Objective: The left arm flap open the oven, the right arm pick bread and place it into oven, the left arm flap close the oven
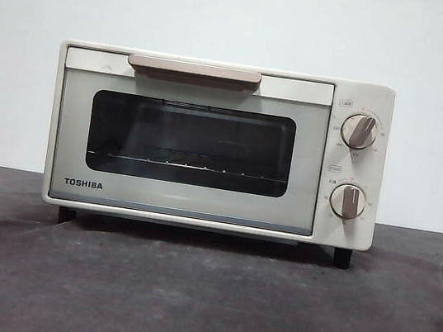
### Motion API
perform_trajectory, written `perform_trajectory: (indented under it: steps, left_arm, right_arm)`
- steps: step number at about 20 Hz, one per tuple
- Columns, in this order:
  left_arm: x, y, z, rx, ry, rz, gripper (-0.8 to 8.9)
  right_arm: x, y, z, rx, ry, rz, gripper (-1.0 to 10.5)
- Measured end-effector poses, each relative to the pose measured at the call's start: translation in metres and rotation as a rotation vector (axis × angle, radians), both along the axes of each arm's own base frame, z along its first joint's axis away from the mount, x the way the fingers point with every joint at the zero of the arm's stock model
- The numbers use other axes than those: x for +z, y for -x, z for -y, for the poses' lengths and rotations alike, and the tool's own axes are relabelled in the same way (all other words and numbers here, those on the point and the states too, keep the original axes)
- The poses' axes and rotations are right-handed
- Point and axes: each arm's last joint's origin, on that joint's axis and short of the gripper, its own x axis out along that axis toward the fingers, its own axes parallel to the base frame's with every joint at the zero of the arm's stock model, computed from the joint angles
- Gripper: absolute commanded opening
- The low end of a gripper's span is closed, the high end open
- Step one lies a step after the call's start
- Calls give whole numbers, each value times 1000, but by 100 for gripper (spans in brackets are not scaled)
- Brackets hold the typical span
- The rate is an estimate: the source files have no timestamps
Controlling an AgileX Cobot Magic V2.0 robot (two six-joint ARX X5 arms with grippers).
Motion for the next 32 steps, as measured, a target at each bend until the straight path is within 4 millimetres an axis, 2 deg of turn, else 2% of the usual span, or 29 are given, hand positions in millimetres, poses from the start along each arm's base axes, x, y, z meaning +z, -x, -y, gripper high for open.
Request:
perform_trajectory:
  steps: [7, 13, 18, 21, 27, 32]
  left_arm:
    - [-3, 1, 0, 0, -11, -33, 469]
    - [-3, 1, 0, 0, -12, -35, 469]
    - [-4, 1, 0, 0, -16, -47, 469]
    - [-4, 1, 0, 0, -16, -47, 469]
    - [-4, 1, 0, 0, -16, -47, 469]
    - [-4, 1, 0, 0, -16, -47, 469]
  right_arm:
    - [-28, -25, -1, -86, 138, -315, 505]
    - [-61, -60, -11, -107, 305, -546, 505]
    - [-85, -86, -22, -93, 374, -616, 504]
    - [-102, -96, -24, -98, 415, -700, 504]
    - [-122, -113, -28, -95, 423, -725, 501]
    - [-134, -120, -30, -93, 436, -753, 370]
